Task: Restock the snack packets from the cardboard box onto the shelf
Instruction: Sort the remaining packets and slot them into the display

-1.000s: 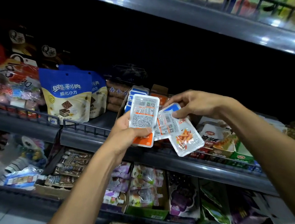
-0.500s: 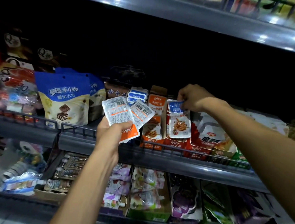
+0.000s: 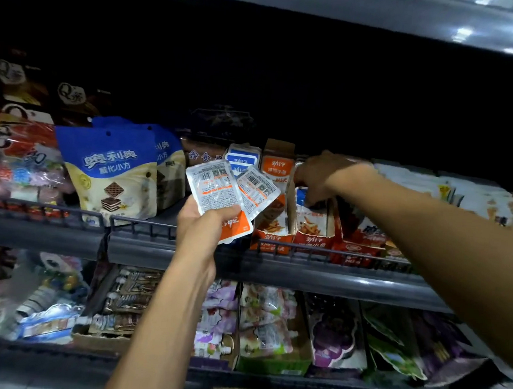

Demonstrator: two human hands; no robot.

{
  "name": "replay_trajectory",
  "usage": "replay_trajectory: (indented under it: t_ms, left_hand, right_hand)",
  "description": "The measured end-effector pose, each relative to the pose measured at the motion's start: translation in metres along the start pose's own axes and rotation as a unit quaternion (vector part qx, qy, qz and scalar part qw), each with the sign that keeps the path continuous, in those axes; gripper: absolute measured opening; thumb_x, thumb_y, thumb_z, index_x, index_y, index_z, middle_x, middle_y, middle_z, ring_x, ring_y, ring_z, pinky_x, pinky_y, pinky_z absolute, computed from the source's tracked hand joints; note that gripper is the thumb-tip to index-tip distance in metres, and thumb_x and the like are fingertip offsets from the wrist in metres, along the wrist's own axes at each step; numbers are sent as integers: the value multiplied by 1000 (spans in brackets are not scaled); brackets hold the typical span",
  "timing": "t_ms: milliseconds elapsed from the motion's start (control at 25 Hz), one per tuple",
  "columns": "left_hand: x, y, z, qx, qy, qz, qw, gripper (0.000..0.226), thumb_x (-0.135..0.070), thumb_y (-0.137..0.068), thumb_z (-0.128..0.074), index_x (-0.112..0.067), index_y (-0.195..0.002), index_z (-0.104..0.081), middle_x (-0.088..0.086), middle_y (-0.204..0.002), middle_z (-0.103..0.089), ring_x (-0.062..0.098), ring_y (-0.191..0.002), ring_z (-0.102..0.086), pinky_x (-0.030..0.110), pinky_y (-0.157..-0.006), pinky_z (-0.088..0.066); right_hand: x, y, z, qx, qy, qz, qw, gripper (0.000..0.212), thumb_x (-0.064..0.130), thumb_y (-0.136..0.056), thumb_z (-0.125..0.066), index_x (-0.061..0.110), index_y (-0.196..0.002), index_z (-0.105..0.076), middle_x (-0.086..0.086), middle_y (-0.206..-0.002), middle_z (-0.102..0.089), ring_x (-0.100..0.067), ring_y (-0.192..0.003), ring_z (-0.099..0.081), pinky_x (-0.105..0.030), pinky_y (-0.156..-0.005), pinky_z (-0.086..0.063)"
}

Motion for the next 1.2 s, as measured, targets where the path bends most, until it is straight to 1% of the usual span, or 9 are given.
replay_trajectory:
  t_ms: [200,400,600,720,760,920,1000,1120,1200]
  left_hand:
    - [3,-3,-1,17,-12,0,1000,44,2,-80,-71,-21,-117,-67,-6,-98,-77,12,-84,-73,22,-56,-53]
    - [3,-2,1,13,-7,2,1000,42,3,-80,-71,-22,-113,-68,-6,-96,-77,13,-86,-74,25,-59,-55]
    - [4,-3,3,15,-15,2,1000,43,3,-80,-72,-23,-114,-68,-8,-96,-77,12,-86,-74,26,-63,-55]
    - [5,-3,4,15,-15,3,1000,43,2,-80,-72,-23,-114,-68,-8,-96,-77,12,-87,-74,26,-64,-55]
    - [5,-3,3,15,-16,3,1000,43,2,-80,-72,-23,-114,-68,-7,-97,-77,13,-88,-74,26,-64,-56]
    - [4,-4,3,11,-22,8,1000,42,0,-81,-72,-24,-114,-67,-7,-98,-77,14,-88,-74,29,-66,-56]
    - [4,-4,4,11,-22,7,1000,42,0,-81,-72,-24,-115,-68,-7,-97,-77,13,-88,-74,28,-65,-56]
    - [4,-3,3,12,-19,7,1000,42,0,-80,-73,-24,-114,-67,-7,-97,-77,11,-85,-74,25,-61,-56]
    - [5,-3,3,11,-21,8,1000,42,0,-80,-73,-24,-115,-67,-7,-98,-77,14,-88,-74,27,-63,-57]
  right_hand:
    - [-4,-6,-13,59,-127,-27,990,80,32,-73,-80,24,-142,-40,-4,-137,-53,-25,-121,-54,-39,-99,-47]
    - [-5,-3,-16,81,-127,-26,988,73,31,-74,-78,21,-137,-45,-3,-124,-58,-22,-104,-58,-34,-87,-51]
    - [-5,-5,-17,111,-162,-22,980,86,37,-66,-83,29,-140,-40,4,-117,-58,-19,-99,-59,-33,-86,-50]
    - [-4,-6,-22,141,-145,-25,979,75,34,-65,-84,22,-129,-48,5,-106,-65,-18,-91,-65,-37,-84,-56]
    - [-3,-6,-23,150,-140,-28,978,76,33,-64,-85,20,-129,-48,2,-107,-66,-19,-92,-66,-40,-85,-56]
    - [-4,-5,-19,174,-122,-31,977,100,41,-62,-87,21,-145,-35,0,-144,-46,-26,-127,-49,-42,-102,-45]
    - [-5,-6,-19,187,-124,-37,974,93,46,-62,-85,20,-141,-43,-1,-142,-49,-27,-127,-50,-43,-103,-44]
    - [-9,-15,-38,193,-114,-61,973,99,66,-47,-80,26,-133,-51,0,-135,-53,-26,-119,-55,-44,-100,-46]
    - [-19,-36,-70,212,-127,-60,967,88,66,-55,-75,27,-131,-53,2,-130,-55,-23,-112,-57,-42,-98,-47]
Point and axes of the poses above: each hand's wrist, its own y-axis away from the middle knuckle, its own z-axis out of the back of the hand, x = y × z, the point moved 5 cm from there along -y, towards the middle knuckle
